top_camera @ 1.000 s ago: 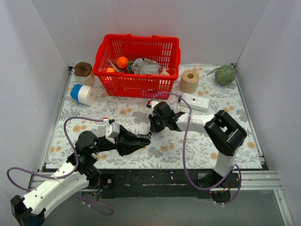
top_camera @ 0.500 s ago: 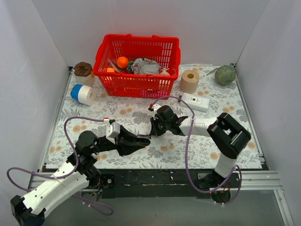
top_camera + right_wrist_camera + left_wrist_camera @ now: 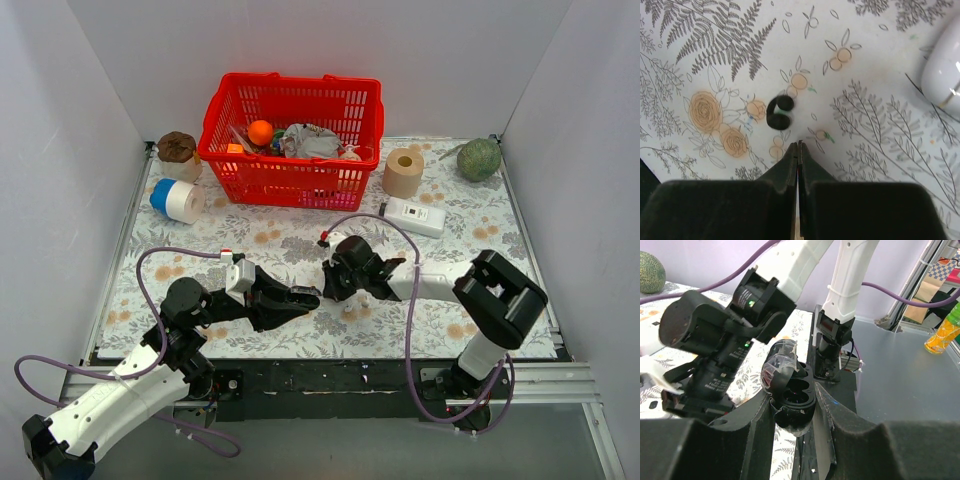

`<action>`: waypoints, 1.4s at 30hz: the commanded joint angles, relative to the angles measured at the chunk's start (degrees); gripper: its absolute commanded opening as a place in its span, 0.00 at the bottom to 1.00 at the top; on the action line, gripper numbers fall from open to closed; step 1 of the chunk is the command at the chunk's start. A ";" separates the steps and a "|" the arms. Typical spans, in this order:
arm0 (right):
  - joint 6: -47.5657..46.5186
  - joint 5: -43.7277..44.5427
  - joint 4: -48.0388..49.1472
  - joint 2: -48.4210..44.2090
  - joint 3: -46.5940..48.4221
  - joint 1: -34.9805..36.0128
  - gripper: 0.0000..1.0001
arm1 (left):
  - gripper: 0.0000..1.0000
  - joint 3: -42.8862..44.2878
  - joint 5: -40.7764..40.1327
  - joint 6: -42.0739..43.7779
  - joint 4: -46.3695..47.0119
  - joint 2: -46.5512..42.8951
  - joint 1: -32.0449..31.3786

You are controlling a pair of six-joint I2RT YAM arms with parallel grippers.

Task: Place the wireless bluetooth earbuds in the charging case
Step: Adjust the earbud at the center of the board, then pick up the earbud from the center of the board.

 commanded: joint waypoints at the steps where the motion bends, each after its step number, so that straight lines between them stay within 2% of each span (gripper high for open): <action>1: 0.78 10.27 -3.26 -8.52 -2.89 0.37 0.07 | 0.00 0.18 -0.31 -0.16 0.23 -0.57 -0.21; 2: 0.17 10.73 -3.34 -9.84 -2.80 0.37 0.12 | 0.00 0.18 -0.31 -0.07 0.14 -0.57 -0.21; 3: -0.45 10.21 -3.52 -11.42 -2.02 0.37 0.23 | 0.00 0.18 -0.39 0.10 0.14 -0.65 -0.21; 6: -4.14 5.13 -5.01 -10.82 1.92 0.37 0.34 | 0.00 0.61 -0.75 0.11 0.14 -0.66 -0.21; 11: -6.26 -5.50 -6.07 -5.38 7.21 1.16 0.38 | 0.00 0.97 -1.10 -0.33 0.67 -0.74 -0.21; 16: -5.64 -7.54 -6.51 0.07 10.73 2.82 0.43 | 0.00 0.53 -1.28 -0.68 0.58 -1.45 -0.21; 24: -5.47 -5.27 -8.44 4.12 13.90 3.35 0.45 | 0.00 0.44 -1.36 -0.60 0.40 -1.62 -0.21; 42: -6.34 -0.70 -9.32 5.79 13.37 3.18 0.48 | 0.00 0.09 -1.71 -0.60 0.05 -1.97 -0.21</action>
